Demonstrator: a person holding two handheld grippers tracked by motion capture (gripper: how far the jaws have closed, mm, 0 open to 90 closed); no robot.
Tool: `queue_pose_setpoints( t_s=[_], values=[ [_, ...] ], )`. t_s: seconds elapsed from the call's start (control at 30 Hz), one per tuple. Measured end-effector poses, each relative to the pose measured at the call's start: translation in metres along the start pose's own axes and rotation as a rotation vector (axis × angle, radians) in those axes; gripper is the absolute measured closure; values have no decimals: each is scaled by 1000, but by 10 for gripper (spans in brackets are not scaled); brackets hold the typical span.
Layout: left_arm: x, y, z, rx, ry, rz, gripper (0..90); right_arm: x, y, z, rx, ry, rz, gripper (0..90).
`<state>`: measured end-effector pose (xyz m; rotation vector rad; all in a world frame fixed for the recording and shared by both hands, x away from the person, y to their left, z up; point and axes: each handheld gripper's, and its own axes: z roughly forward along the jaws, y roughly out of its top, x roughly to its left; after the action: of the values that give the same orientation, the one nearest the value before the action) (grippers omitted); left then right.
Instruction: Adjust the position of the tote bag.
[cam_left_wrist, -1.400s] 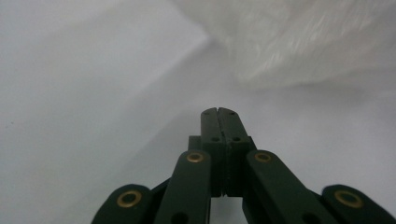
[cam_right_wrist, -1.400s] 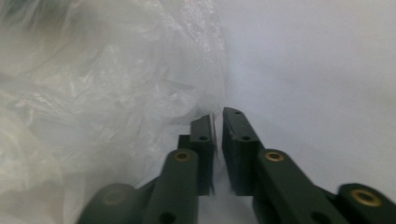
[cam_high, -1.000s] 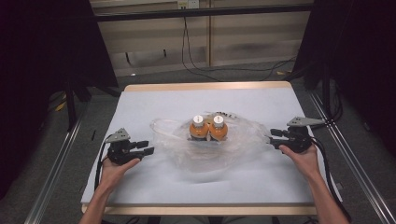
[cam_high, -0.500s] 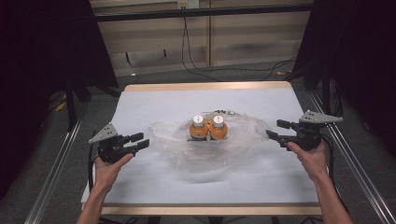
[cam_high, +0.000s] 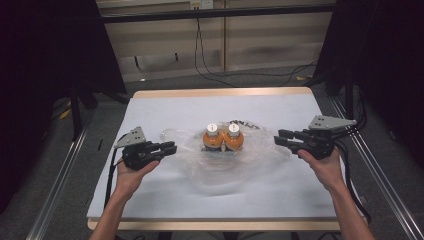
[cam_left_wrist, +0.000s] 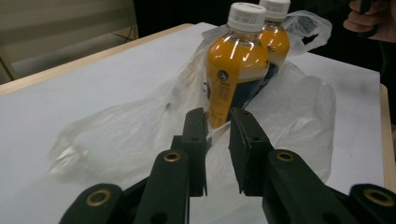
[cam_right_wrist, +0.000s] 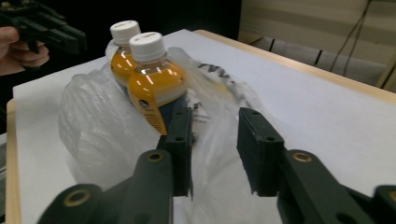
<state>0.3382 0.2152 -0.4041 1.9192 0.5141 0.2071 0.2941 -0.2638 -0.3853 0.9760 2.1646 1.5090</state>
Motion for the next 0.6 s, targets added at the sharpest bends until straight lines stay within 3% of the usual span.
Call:
queue_pose_setpoints(
  t_s=[0.1,0.17,0.27,0.37,0.6],
  values=[
    [-1,7,13,31,-11,11,787,5,6,9,18,11,-29,744],
    [-2,13,21,46,-29,24,812,7,11,11,-1,45,-31,793],
    [0,22,34,91,-48,48,839,9,21,18,33,64,-61,846],
    [4,26,48,135,-56,41,856,9,27,32,102,71,-98,886],
    [4,26,73,228,-71,76,859,2,21,69,257,99,-114,900]
  ],
)
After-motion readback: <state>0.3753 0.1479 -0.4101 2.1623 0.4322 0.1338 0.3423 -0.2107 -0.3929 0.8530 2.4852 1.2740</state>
